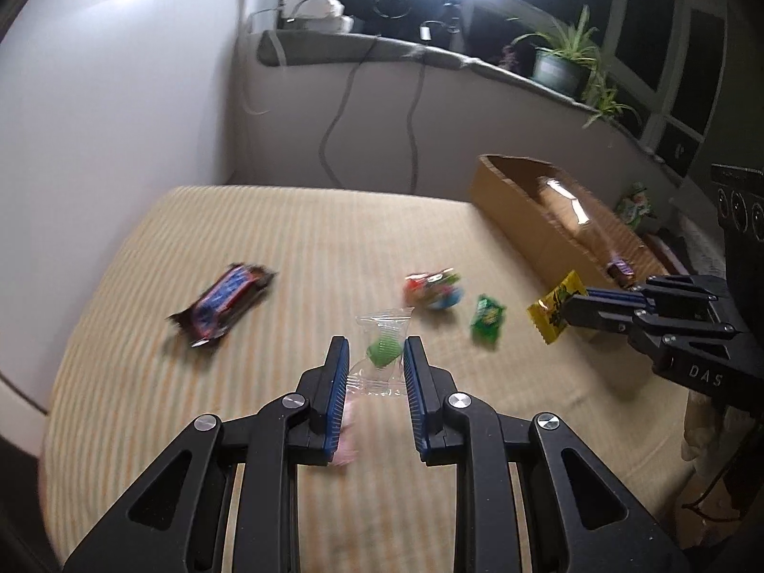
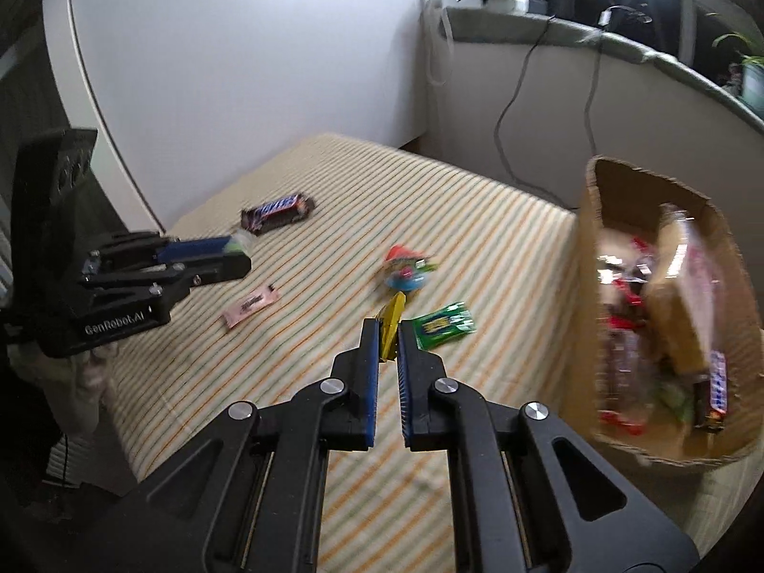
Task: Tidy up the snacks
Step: 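Carry both items into the box and open both tools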
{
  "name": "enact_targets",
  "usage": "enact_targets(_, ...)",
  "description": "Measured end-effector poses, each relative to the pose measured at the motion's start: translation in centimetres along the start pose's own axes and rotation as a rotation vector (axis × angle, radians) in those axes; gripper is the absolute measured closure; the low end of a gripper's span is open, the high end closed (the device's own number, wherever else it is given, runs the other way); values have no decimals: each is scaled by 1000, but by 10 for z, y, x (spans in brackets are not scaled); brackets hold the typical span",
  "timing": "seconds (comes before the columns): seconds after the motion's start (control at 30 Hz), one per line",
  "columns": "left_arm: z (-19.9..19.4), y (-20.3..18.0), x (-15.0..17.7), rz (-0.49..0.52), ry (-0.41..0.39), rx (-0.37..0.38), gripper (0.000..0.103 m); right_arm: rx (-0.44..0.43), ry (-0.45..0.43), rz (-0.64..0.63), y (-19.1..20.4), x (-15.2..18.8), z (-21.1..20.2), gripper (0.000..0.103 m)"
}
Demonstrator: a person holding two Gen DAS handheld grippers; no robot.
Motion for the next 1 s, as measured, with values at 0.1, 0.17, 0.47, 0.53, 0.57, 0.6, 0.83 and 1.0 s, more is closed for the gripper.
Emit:
enact_targets(0.1,10,-17,-9,18,-7,37,81,27,-21,32,-21,-1,-12,96)
enact_targets(0.17,17,-28,-17,27,-15,63,81,51,-32,59,-37,-2,-19,96)
enact_targets(0.47,51,-86,-45,92,-20,171,81,159,-45,160,-112,5,-32,96)
enact_targets(0.53,62,-99,-50,106,-11,195,81,176,-44,175,-125,8,-33,96)
enact_targets(0.57,65,-103,-49,110,-8,201,81,184,-43,182,-131,10,-34,96)
enact_targets(0.6,70,-110,-50,117,-3,213,81,195,-43,189,-138,12,-34,96)
enact_targets(0.83,96,-142,-53,153,32,250,81,247,-33,230,-172,21,-34,96)
enact_targets(1.0,111,-159,-53,167,57,269,81,268,-15,252,-190,30,-31,96)
Point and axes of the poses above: each gripper's, at about its wrist camera, not at the fingertips, and z roughly the way its jaws point, y to its left, x to its underside, the point moved 4 cm from there along z, roughly the way its jaws point, and after that the axes turned 14 degrees about x, right-handed, at the moved point
